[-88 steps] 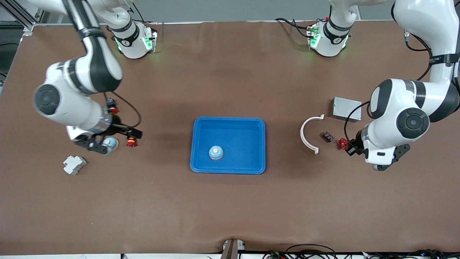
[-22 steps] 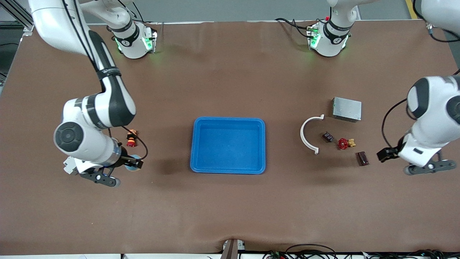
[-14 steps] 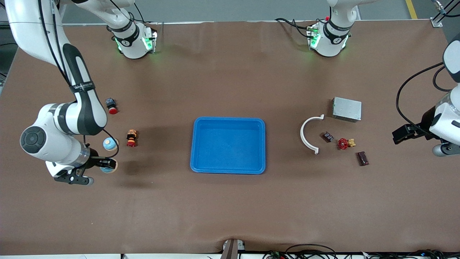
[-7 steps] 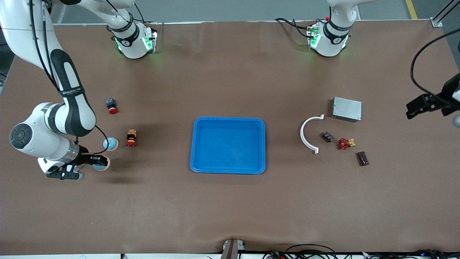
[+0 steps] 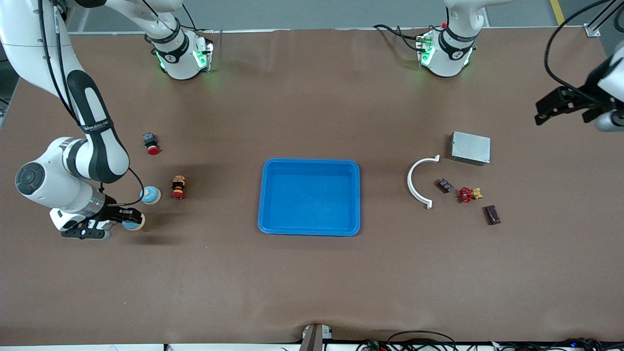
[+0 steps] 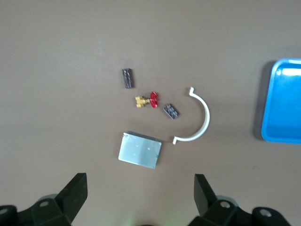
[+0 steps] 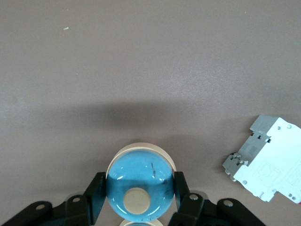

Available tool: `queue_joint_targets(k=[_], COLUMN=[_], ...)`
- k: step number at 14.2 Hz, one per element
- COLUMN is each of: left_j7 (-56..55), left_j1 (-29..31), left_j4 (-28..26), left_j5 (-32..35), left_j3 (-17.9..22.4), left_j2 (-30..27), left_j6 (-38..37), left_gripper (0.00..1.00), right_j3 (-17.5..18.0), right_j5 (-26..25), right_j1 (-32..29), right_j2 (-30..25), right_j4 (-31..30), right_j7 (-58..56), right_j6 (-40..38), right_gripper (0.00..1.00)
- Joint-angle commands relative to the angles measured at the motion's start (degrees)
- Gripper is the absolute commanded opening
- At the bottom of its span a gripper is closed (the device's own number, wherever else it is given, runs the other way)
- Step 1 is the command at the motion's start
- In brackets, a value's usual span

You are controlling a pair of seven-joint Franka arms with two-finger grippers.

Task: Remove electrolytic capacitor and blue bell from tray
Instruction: 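Lower the bell beside the first bell and open the right gripper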

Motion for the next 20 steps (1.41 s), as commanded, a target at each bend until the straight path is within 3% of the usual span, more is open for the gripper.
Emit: queue_joint_targets(k=[1,3,12,13,14,20], left_j7=[0.04,-0.4,0.47,0.56,-0.13,-0.31], left_j1=[-7.09,-8.35,-8.0,-8.0,-8.08,-8.0], left_j4=[-6.36,-8.65,-8.48,-8.74,-8.57,-8.39], left_j5=[-0.99,-0.99,-0.99,-1.08,-1.08,-0.38], left_j3=[6.58,8.01,7.48,7.57,7.57,7.57], left_j2=[-5.31,-7.6,-7.79,-7.79,-7.79,-7.87], left_j6=[0.58,1.2,-0.03,-0.29,-0.73,-0.82], left_gripper=[1.0,1.0,1.0,1.0,1.0,1.0], right_j3=[1.05,0.97,0.97,0.97,0.97,0.97], right_j5=[1.08,1.08,1.08,1.17,1.17,1.26], right_j1=[-1.07,-1.07,-1.51,-1.6,-1.69,-1.43], right_j2=[0.88,1.93,4.4,4.49,4.49,4.4], right_j4=[-0.55,-0.37,-0.29,-0.29,-0.2,-0.2], right_j7=[-1.45,-1.37,-1.19,-0.76,-0.66,-0.66], right_j6=[2.02,2.55,4.74,4.75,4.83,4.31], right_gripper=[0.0,0.0,0.0,0.09,0.99,1.0])
